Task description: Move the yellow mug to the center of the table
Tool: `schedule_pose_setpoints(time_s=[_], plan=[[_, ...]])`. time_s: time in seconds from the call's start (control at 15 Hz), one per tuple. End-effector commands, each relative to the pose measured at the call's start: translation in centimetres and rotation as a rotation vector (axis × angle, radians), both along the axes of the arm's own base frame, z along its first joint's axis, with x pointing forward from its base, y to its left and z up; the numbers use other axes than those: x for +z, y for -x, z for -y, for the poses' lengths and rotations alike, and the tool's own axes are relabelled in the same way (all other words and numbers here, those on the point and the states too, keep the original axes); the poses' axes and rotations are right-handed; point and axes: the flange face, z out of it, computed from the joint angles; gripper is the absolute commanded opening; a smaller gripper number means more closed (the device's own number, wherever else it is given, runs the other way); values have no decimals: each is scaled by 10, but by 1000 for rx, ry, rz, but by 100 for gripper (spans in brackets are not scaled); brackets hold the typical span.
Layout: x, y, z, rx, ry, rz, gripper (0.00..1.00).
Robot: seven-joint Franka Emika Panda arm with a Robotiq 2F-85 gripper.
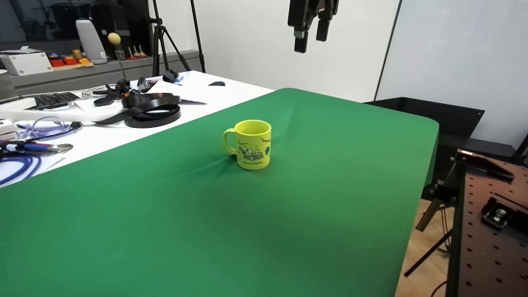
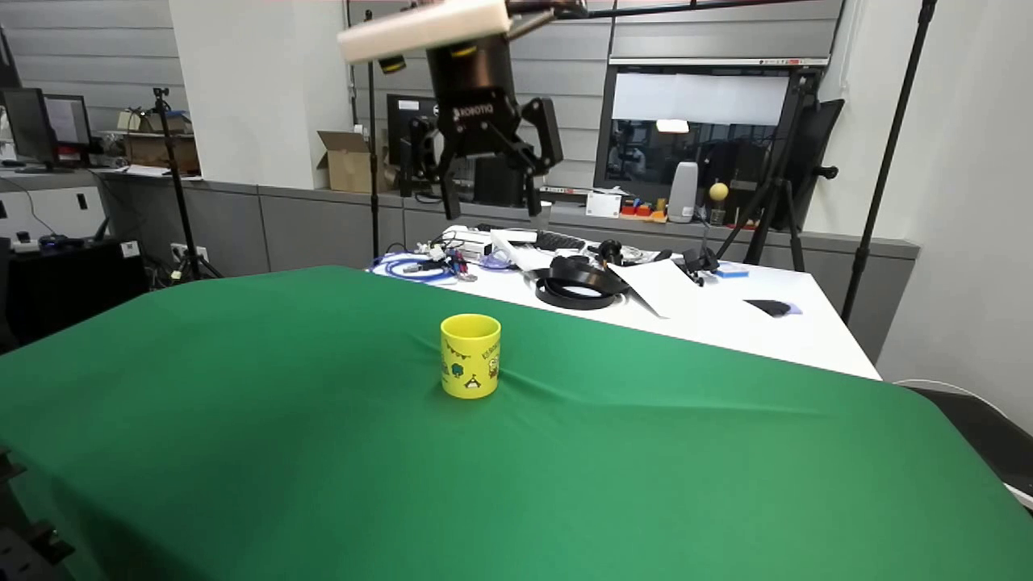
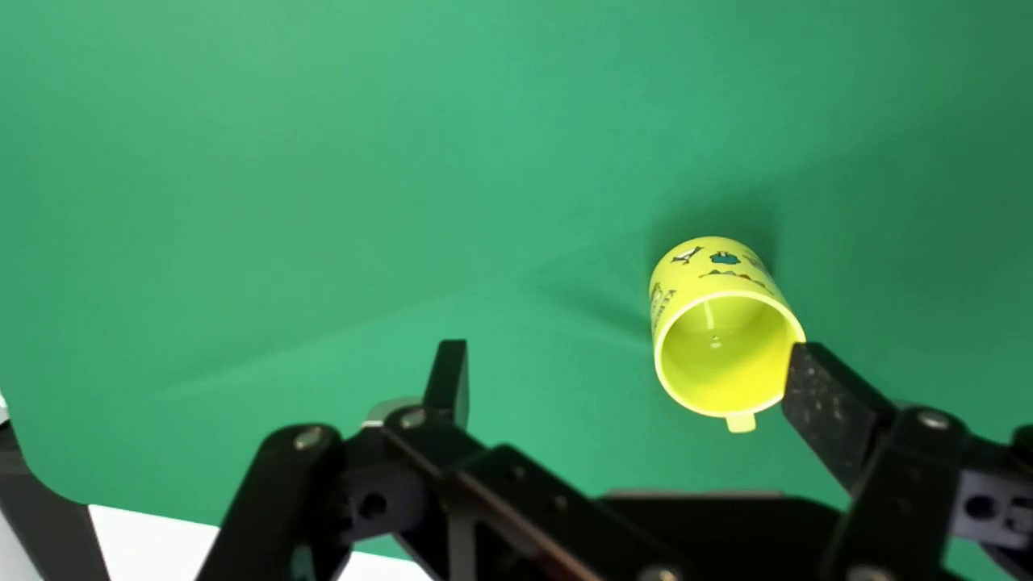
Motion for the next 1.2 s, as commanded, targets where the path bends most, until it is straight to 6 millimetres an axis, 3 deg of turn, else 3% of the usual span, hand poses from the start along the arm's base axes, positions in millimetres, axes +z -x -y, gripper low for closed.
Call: schedule_pose_setpoints(time_s=[0.0,0.27,0.33,0.47,0.6,1.13], plan=[[-28,-44,-8,91,-26,-67,100],[-52,-71,-32,157,-39,-111,100],[-51,-54,-28,150,-47,-93,100],[-59,-64,-35,163,-47,-105,100],[-61,-65,-34,160,-45,-102,100],[-116,-91,-15,63,-55,-78,100]])
